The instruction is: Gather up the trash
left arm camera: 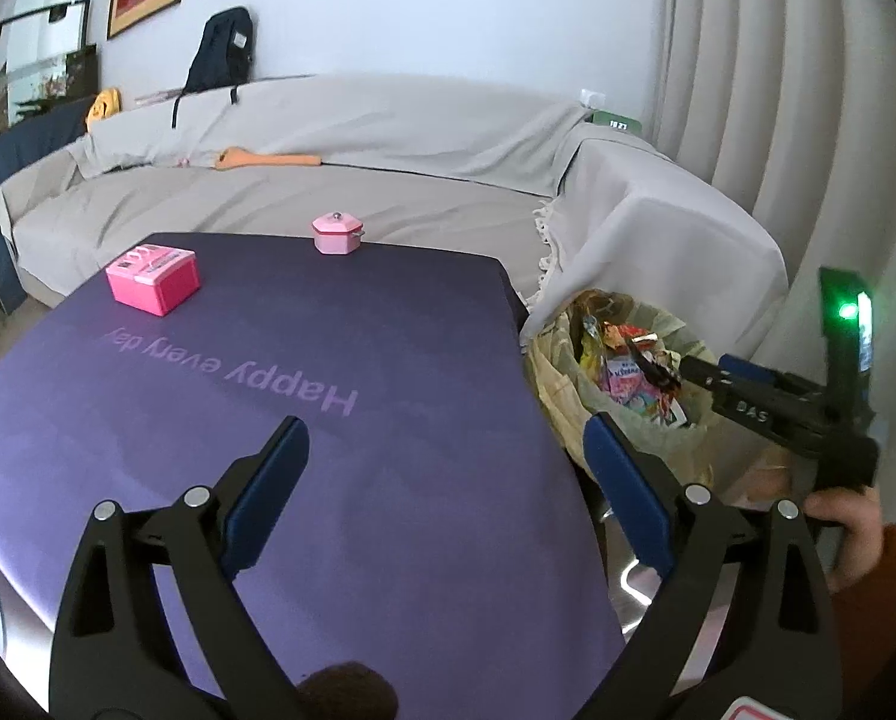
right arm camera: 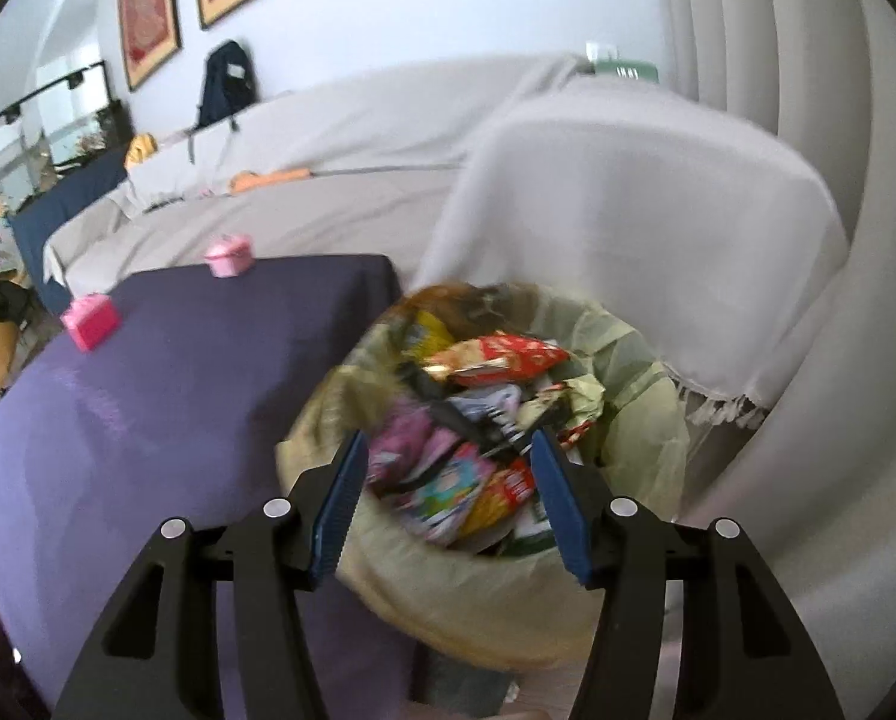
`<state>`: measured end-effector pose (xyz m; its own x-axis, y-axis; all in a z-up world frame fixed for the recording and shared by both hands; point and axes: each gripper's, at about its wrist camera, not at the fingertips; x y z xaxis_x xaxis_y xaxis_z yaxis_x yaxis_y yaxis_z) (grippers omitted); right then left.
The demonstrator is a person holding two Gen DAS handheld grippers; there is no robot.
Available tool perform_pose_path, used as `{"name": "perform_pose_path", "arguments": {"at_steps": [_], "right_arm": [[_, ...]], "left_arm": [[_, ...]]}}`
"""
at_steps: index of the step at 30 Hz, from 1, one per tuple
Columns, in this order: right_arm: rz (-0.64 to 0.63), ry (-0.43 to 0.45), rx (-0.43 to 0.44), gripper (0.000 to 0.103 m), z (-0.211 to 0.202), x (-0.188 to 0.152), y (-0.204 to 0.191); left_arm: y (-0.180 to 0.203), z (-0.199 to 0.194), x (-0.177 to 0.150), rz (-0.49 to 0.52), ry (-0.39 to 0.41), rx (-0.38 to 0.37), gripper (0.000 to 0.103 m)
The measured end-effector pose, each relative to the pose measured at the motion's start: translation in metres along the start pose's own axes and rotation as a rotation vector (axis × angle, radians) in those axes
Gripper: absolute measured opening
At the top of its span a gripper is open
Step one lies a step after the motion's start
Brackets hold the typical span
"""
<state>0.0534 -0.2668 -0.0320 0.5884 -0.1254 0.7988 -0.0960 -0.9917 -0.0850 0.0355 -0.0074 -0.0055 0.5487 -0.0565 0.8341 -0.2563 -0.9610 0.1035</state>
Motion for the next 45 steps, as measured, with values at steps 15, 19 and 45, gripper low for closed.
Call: {"name": "perform_pose_path", "arguments": {"at_steps": [15,19,45], "right_arm": [[0.056,0.043,0.102,0.058,-0.091,-0.072,-0.018],[0.039,0.083,0.083,0.058,-0.107,-0.074,-0.017],[-0.061,0.172,0.119,0.058,-0.132,-0.083,-0.028]], "left_arm": [[0.026,-0.030,-0.009,0.071,0.075,0.103,0.088],[0.031,-0.028,-0.011,0.091,0.062,0.136,0.088],[0.038,-0.038,-0.017,0.127,0.071,0.233,0.088]]}}
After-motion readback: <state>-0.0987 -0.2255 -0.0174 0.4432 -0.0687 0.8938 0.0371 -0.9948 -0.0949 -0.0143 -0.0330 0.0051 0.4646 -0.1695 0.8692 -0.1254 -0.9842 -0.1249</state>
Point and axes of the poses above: each gripper's, at about its wrist camera, not at the fingertips, and z roughly the way its jaws point, y to its right, x to its top, and after that the axes turned 3 degrees about y, right-handed
